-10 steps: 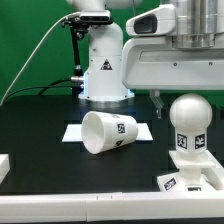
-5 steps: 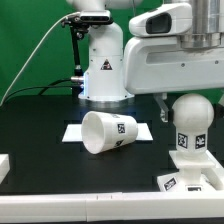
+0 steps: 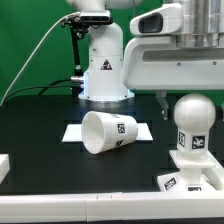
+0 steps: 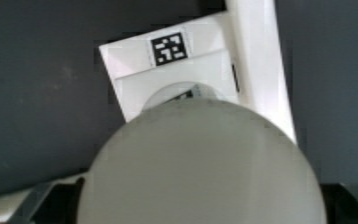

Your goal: Assemble lamp

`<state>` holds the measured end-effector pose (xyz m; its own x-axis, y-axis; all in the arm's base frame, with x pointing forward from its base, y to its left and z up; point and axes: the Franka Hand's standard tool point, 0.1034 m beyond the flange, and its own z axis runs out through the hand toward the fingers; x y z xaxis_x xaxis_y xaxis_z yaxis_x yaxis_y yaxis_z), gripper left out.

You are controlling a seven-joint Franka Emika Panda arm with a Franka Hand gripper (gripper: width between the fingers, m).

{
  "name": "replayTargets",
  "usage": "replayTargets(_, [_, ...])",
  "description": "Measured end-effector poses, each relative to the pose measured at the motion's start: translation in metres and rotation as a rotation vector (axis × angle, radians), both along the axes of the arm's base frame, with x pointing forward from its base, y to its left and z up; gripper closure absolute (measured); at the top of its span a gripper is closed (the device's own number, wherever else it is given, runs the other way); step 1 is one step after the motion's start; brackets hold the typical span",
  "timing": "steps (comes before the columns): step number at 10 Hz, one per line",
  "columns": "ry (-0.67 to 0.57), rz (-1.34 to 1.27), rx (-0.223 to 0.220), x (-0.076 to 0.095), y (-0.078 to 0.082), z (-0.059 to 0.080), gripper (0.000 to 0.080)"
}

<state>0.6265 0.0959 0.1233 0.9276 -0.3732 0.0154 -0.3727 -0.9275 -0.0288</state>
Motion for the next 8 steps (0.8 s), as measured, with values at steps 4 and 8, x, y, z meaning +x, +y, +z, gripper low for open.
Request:
replayTargets(4, [0.025,-0.654,0.045,-0.0027,0.0022,-0.0013,0.0223])
replayTargets(8, [0.04,-0.843,0.108,-0.0026,0.0035,-0.0032,0.0152])
